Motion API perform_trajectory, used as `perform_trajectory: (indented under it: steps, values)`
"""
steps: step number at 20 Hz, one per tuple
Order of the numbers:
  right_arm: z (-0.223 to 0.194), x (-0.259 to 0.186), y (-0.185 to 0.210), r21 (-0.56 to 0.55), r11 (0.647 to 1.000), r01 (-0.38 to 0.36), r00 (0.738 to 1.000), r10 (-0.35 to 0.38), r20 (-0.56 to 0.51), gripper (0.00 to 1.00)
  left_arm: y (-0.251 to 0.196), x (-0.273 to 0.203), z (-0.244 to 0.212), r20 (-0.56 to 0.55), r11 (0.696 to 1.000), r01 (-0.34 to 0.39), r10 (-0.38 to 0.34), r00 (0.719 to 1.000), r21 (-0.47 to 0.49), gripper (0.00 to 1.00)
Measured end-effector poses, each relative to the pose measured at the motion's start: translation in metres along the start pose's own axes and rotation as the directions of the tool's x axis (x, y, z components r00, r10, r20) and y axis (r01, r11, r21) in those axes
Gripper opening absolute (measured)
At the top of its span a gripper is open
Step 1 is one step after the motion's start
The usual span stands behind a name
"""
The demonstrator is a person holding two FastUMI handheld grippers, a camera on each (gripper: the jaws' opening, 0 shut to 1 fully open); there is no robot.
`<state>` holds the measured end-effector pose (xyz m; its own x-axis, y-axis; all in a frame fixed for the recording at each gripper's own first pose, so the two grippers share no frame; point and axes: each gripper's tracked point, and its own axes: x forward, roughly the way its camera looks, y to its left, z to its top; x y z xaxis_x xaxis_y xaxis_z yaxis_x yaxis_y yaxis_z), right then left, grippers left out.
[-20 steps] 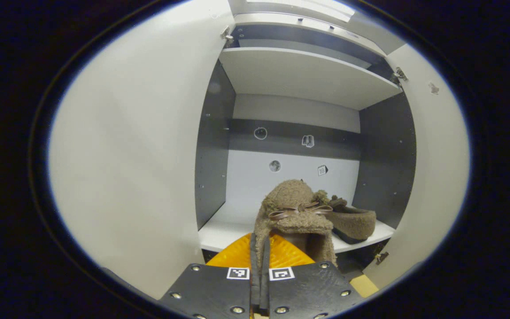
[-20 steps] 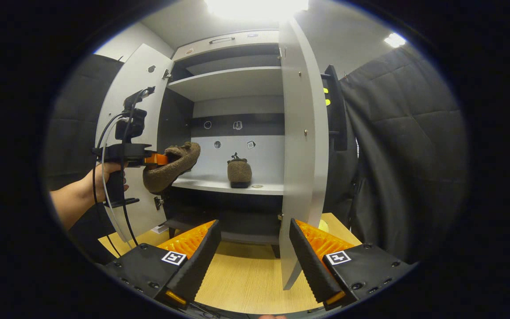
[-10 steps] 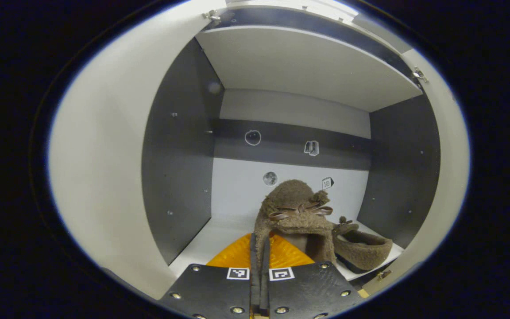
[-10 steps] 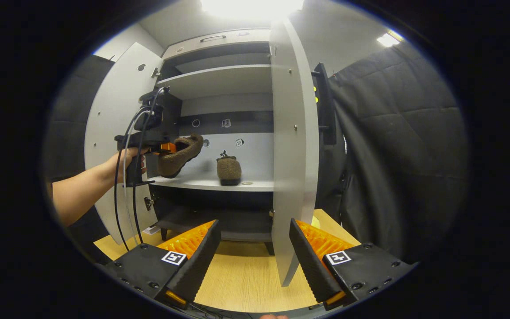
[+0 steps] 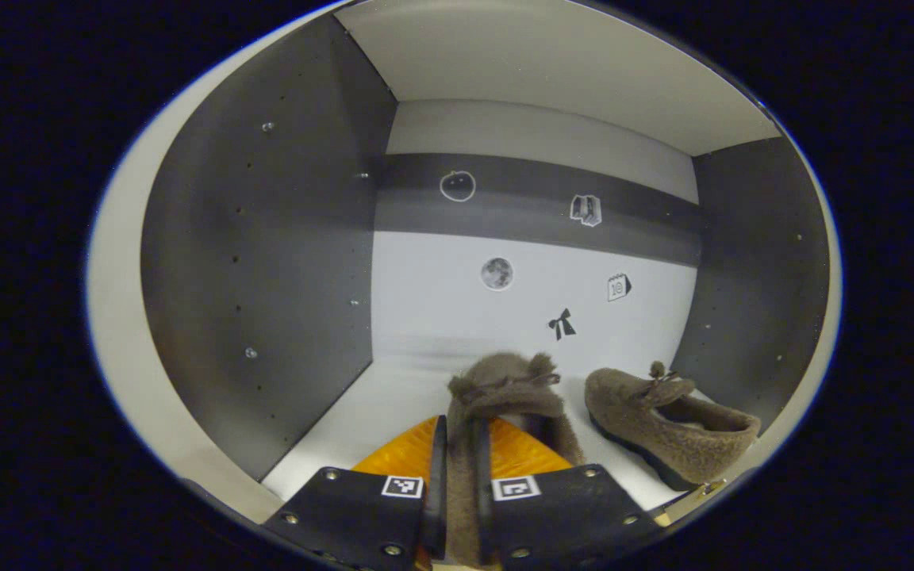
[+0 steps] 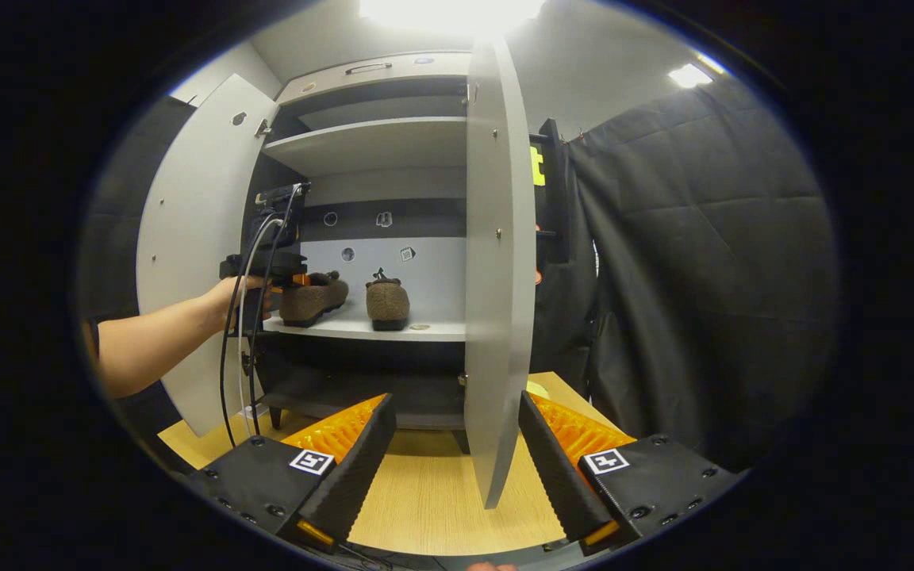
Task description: Grab one shoe with the right hand and put it into the shoe cabinet, grab the other shoe with the left hand and put it into the shoe cabinet; then close the right door with the right hand and the left door with the left hand.
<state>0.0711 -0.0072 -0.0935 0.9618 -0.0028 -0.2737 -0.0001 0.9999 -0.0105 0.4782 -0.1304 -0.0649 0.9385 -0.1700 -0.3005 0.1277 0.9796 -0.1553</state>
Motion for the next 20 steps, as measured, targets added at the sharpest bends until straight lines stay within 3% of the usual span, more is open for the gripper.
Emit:
perform_trajectory:
  steps: [4,5,8,9,12,15,20]
  values:
    - [0.007,-0.006,-0.005,0.008,1.000,-0.006,1.000,0.006,0.006,0.99,0.003,-0.022,0.004,0.028,1.000,0.008,-0.008,1.000,-0.013,0.96]
    - [0.010,-0.008,-0.006,0.011,1.000,-0.010,1.000,0.009,0.014,0.98,0.004,-0.031,0.008,0.045,1.000,0.006,-0.006,0.999,-0.001,0.92]
    - [0.019,-0.012,-0.011,-0.005,1.000,-0.020,0.999,0.020,0.034,0.99,-0.005,-0.066,0.019,0.074,0.999,0.030,-0.032,0.997,0.027,0.95]
    - [0.021,-0.014,-0.013,-0.009,1.000,-0.022,0.999,0.023,0.042,0.98,-0.010,-0.080,0.023,0.090,0.998,0.044,-0.047,0.995,0.036,0.89]
    - [0.026,-0.020,-0.019,-0.004,0.999,-0.037,0.998,0.037,0.053,0.99,-0.025,-0.131,0.035,0.153,0.996,0.073,-0.080,0.985,0.052,0.95]
    - [0.030,-0.027,-0.021,0.006,0.998,-0.063,0.996,0.062,0.061,0.99,-0.034,-0.183,0.036,0.184,0.992,0.086,-0.101,0.978,0.087,0.92]
    - [0.038,-0.044,-0.020,0.005,0.993,-0.114,0.989,0.113,0.090,0.98,-0.033,-0.252,0.028,0.216,0.992,0.074,-0.095,0.972,0.103,0.95]
